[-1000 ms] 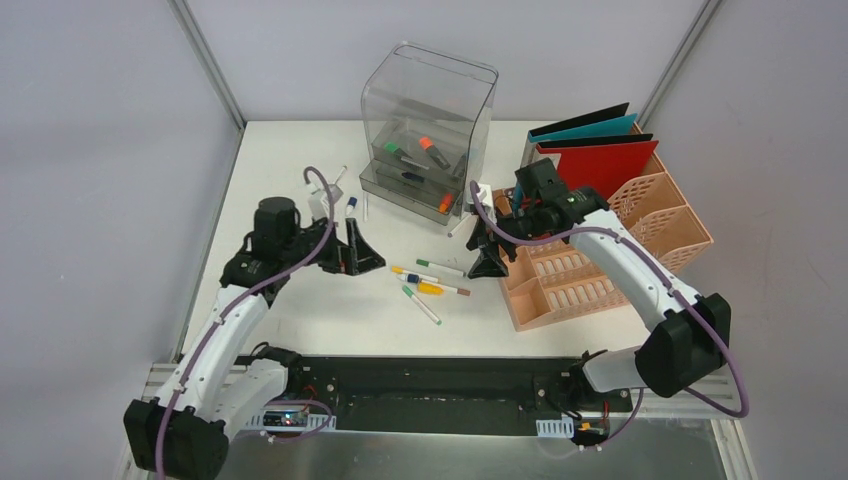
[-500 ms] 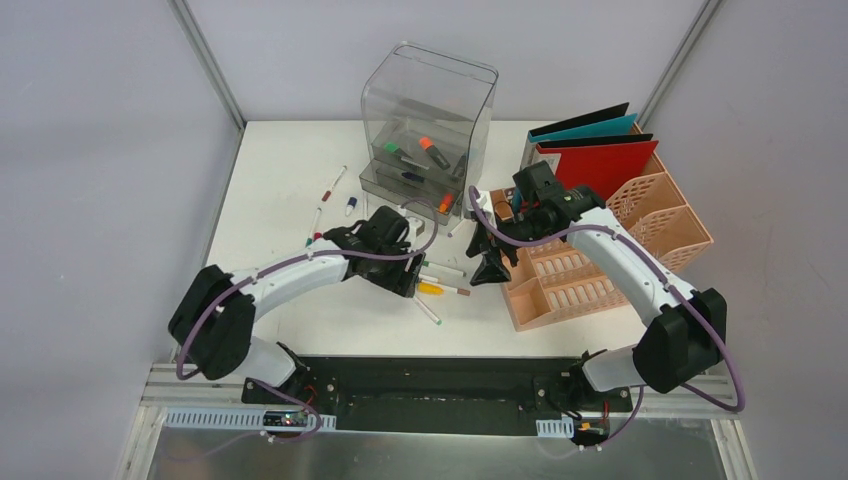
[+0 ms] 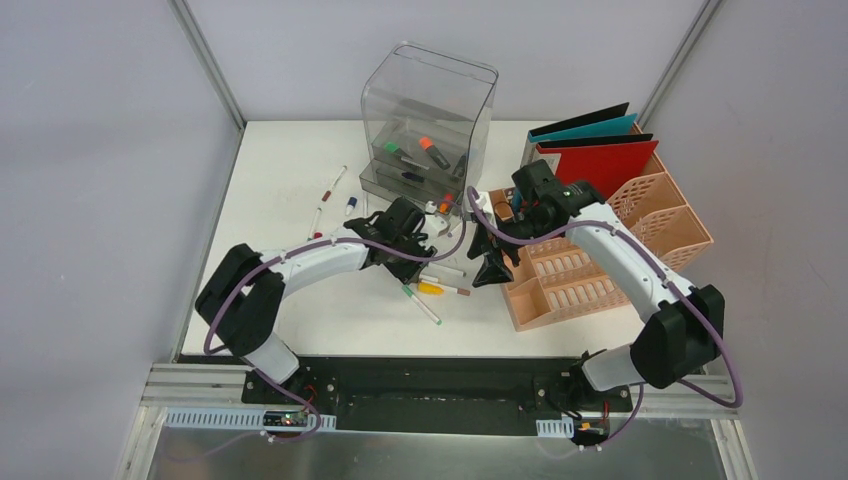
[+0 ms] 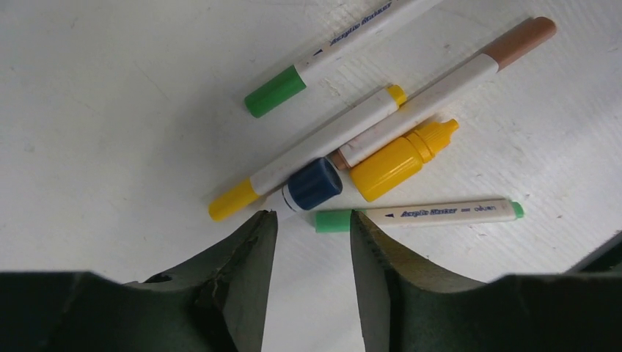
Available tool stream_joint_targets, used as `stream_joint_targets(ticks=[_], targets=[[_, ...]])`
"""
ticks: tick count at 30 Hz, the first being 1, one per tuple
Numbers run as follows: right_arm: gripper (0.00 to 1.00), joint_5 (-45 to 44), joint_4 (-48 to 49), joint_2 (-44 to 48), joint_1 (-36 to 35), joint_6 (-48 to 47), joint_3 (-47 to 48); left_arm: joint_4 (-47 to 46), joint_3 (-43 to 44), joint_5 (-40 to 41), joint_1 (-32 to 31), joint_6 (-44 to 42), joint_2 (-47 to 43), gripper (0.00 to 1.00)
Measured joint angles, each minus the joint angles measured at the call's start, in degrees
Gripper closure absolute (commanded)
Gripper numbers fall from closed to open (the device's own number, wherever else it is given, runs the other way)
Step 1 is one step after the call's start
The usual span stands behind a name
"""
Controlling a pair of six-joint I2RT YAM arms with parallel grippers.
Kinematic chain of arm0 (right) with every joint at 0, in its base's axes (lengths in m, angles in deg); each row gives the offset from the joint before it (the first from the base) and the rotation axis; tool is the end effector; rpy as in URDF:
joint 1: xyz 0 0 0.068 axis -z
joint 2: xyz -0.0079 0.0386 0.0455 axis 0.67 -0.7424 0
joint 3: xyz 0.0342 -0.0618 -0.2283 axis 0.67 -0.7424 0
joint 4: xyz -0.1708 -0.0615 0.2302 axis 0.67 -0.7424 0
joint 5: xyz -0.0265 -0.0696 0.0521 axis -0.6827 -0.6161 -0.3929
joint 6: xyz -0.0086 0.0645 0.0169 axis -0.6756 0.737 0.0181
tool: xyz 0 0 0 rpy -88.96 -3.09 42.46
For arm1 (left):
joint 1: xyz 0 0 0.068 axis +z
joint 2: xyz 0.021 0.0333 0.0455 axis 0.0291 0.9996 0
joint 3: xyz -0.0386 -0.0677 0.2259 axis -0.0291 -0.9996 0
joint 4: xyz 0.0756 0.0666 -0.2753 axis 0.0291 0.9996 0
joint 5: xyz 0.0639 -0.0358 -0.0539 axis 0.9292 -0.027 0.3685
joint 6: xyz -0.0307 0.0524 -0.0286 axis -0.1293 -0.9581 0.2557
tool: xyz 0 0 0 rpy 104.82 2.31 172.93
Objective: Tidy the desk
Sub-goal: Pick up the stationery from the center of the board.
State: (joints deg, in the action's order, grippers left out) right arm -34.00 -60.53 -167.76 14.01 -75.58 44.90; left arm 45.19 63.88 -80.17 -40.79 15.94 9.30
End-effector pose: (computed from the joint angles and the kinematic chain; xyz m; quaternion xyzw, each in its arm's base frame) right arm 0.2504 0.1832 0.2575 -0.6416 0.5992 0.4048 0.2557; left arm 0.2565 -0.2425 0.1337 0.3932 0.8783 -0.1364 0.2352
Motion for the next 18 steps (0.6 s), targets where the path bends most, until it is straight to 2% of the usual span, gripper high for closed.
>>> stream_joint_targets(ticks=[14, 18], targets=[[0.3, 0.0, -2.6, -1.2, 0.0, -1.6, 0.7, -0.4, 2.0, -0.5, 0.0, -5.4, 4.9, 0.61], [0.3, 0.0, -2.9, -1.6, 0.0, -1.7, 0.8, -0.3, 2.0, -0.5, 0.0, -5.7, 5.4, 0.65]])
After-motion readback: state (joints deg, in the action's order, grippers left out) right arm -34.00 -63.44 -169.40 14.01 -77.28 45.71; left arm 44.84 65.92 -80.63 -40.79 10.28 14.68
